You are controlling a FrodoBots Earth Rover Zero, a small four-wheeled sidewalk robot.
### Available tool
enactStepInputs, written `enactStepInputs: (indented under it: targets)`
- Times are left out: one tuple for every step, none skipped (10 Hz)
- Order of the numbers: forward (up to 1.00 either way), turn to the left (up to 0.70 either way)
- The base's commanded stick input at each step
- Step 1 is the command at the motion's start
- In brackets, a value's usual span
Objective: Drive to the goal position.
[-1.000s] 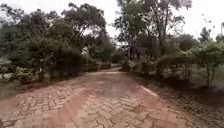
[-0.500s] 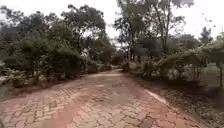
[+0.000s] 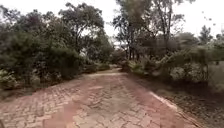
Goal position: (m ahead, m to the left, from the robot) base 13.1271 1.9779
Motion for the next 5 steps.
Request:
enactStepInputs:
  targets:
    - [0.7, 0.0]
    - [0.7, 0.0]
    - [0.7, 0.0]
    - [0.7, 0.0]
    - [0.7, 0.0]
